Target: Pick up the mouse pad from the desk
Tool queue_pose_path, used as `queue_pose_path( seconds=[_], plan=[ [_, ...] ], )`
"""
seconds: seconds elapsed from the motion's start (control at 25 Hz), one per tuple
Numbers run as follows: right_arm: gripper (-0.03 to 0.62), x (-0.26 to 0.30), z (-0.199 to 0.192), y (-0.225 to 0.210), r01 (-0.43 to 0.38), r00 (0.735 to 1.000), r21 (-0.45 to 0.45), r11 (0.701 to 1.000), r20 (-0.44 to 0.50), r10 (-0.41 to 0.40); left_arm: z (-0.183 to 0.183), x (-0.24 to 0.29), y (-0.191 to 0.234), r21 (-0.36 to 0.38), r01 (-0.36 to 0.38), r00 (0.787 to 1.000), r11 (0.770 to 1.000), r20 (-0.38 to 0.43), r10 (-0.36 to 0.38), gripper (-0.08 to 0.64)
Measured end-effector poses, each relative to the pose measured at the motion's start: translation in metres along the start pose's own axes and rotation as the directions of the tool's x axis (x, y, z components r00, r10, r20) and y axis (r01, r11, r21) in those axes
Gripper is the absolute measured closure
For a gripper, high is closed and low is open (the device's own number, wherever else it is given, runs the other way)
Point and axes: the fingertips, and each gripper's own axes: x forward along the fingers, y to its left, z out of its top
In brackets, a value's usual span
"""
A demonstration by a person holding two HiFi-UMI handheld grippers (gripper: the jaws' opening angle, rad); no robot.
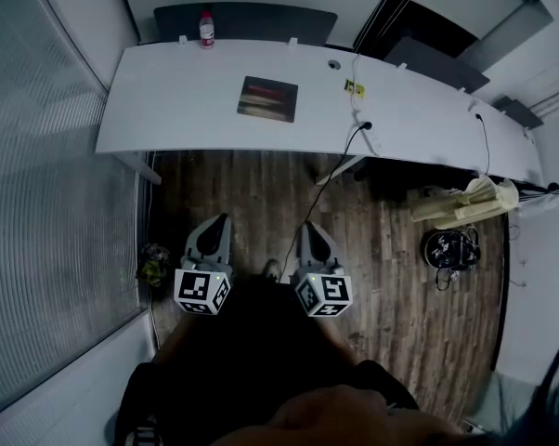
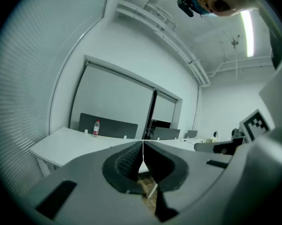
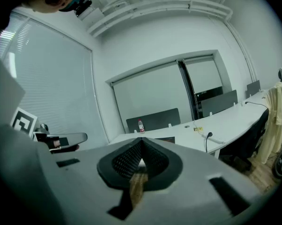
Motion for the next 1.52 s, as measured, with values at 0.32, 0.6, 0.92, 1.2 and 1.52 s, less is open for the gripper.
queue_pose_path(
  seconds=[0.32,0.6,0.92,1.2,1.52],
  plan=[
    [0.592,0.0,0.009,-0.014,-0.015,1.0,0.013,1.0,0.024,0.015,-0.001,0.01,-0.011,0.012,-0.015,1.0,1.0,-0.012,0.015,0.554],
    [0.592,0.002,0.008,-0.042,-0.038,0.999,0.004,0.999,0.006,0.038,-0.005,0.029,-0.027,0.019,-0.047,0.999,0.999,-0.008,0.047,0.555],
    [0.592,0.003,0.01,-0.087,-0.084,0.996,-0.008,0.996,-0.008,0.084,-0.006,0.059,-0.049,0.027,-0.107,0.994,0.994,0.009,0.107,0.555],
    [0.592,0.012,0.017,-0.113,-0.127,0.992,-0.009,0.992,-0.007,0.127,-0.012,0.079,-0.064,0.015,-0.141,0.99,0.99,0.005,0.141,0.554],
    [0.592,0.048,0.022,-0.124,-0.118,0.993,0.004,0.993,-0.009,0.118,-0.014,0.117,-0.044,-0.004,-0.144,0.99,0.99,-0.014,0.144,0.555]
  ],
)
